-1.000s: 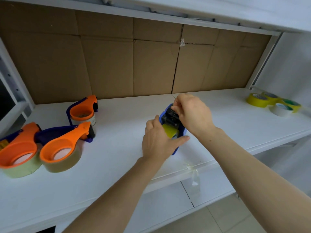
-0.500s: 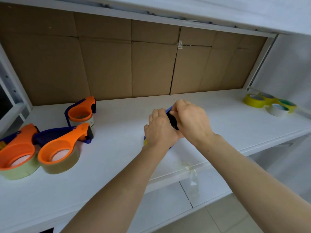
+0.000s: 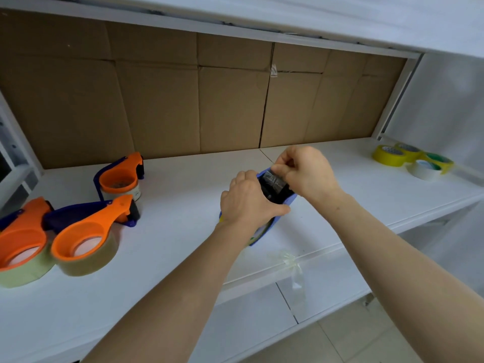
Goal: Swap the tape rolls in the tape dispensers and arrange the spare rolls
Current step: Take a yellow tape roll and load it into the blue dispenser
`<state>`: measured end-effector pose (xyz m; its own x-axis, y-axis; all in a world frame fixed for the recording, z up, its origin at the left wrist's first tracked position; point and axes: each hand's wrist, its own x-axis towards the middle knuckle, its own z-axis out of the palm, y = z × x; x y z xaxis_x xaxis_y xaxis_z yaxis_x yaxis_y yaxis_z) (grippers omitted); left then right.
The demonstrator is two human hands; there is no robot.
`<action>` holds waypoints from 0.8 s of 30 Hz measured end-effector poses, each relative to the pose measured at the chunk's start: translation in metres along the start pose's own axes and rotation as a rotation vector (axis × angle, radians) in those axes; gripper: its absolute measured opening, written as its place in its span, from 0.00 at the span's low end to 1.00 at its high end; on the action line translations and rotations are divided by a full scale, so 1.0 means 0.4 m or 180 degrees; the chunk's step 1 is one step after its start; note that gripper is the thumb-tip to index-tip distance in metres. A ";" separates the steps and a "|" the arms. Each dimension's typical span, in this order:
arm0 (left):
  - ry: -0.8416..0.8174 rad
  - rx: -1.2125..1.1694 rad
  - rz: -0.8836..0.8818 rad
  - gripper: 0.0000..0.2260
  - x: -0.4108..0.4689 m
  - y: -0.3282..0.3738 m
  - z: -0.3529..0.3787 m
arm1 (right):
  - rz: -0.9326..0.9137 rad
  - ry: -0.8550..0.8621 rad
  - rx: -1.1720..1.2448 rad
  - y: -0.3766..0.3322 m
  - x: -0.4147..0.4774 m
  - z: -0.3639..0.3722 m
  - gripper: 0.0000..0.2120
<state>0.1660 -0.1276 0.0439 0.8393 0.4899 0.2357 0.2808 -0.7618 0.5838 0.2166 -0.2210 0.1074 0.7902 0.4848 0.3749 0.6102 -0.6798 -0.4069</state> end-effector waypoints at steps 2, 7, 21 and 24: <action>-0.0092 0.0101 0.0038 0.33 0.001 0.002 -0.007 | 0.0026 0.0008 0.0055 0.003 0.001 -0.001 0.05; -0.0168 0.0380 0.0130 0.33 0.007 -0.007 -0.022 | -0.0073 0.0177 0.0069 0.003 -0.004 0.012 0.06; -0.0082 0.0295 0.0142 0.35 -0.011 -0.032 -0.020 | 0.1153 -0.0188 0.1789 0.104 0.058 -0.022 0.07; -0.0043 0.0134 0.0118 0.35 -0.017 -0.037 -0.021 | 0.1376 -0.0298 0.2051 0.120 0.055 -0.002 0.08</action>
<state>0.1522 -0.1160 0.0401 0.8556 0.4555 0.2458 0.2685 -0.7965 0.5417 0.2633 -0.2434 0.0971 0.9495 0.3135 0.0126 0.1374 -0.3793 -0.9150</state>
